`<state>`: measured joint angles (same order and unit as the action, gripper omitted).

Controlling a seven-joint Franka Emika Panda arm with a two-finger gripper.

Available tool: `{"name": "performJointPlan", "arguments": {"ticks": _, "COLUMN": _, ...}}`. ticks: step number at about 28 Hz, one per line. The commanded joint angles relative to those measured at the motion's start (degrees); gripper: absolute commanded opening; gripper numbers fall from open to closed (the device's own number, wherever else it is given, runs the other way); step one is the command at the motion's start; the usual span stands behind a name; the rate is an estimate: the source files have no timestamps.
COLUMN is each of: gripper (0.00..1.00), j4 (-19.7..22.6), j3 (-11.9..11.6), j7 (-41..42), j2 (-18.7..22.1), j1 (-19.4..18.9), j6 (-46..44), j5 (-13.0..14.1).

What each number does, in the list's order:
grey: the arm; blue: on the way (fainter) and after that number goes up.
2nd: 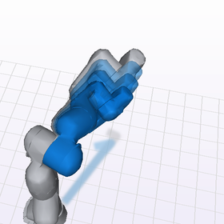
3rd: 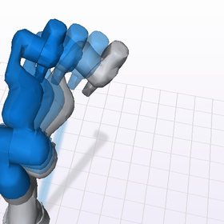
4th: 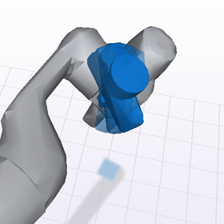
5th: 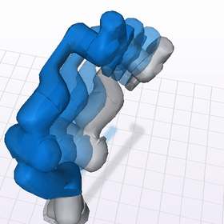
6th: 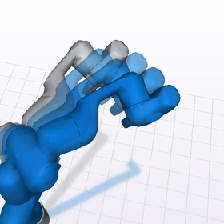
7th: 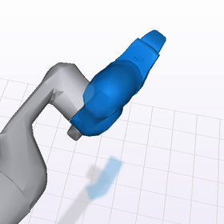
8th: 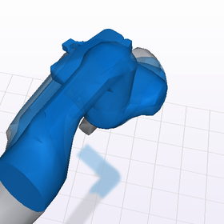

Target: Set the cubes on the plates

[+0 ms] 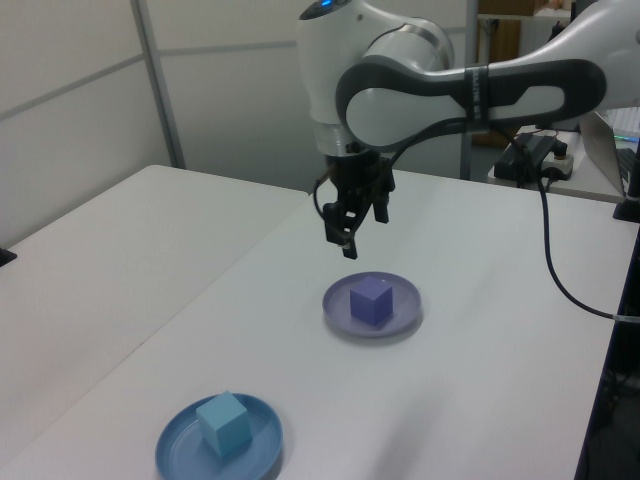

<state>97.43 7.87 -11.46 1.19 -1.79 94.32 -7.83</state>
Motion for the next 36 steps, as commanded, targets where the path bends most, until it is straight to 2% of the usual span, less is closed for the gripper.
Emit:
{"name": "performJointPlan", "arguments": {"ticks": 1, "gripper": 1.0, "j4": 2.1, "j3": -2.8, "j7": 5.9, "j2": 1.5, "j1": 0.4, "j6": 0.7, "j5": 4.0}}
{"name": "performJointPlan", "arguments": {"ticks": 4, "gripper": 1.0, "j4": 1.2, "j3": -4.3, "j7": 6.8, "j2": 1.4, "j1": 0.8, "j6": 0.4, "j5": 5.2}}
{"name": "performJointPlan", "arguments": {"ticks": 6, "gripper": 1.0, "j4": 1.3, "j3": -5.0, "j7": 8.5, "j2": 1.7, "j1": 0.8, "j6": 0.3, "j5": 7.0}}
{"name": "performJointPlan", "arguments": {"ticks": 7, "gripper": 1.0, "j4": 1.2, "j3": -5.8, "j7": 9.9, "j2": 1.6, "j1": 0.9, "j6": 0.3, "j5": 9.3}}
{"name": "performJointPlan", "arguments": {"ticks": 10, "gripper": 1.0, "j4": 1.0, "j3": -7.0, "j7": 10.8, "j2": 1.6, "j1": 1.0, "j6": 0.4, "j5": 11.6}}
{"name": "performJointPlan", "arguments": {"ticks": 27, "gripper": 1.0, "j4": 1.0, "j3": -6.7, "j7": 10.8, "j2": 1.7, "j1": 0.9, "j6": 1.2, "j5": 11.1}}
{"name": "performJointPlan", "arguments": {"ticks": 36, "gripper": 1.0, "j4": 0.8, "j3": -6.8, "j7": 10.5, "j2": 1.7, "j1": 1.0, "j6": 3.1, "j5": 9.2}}
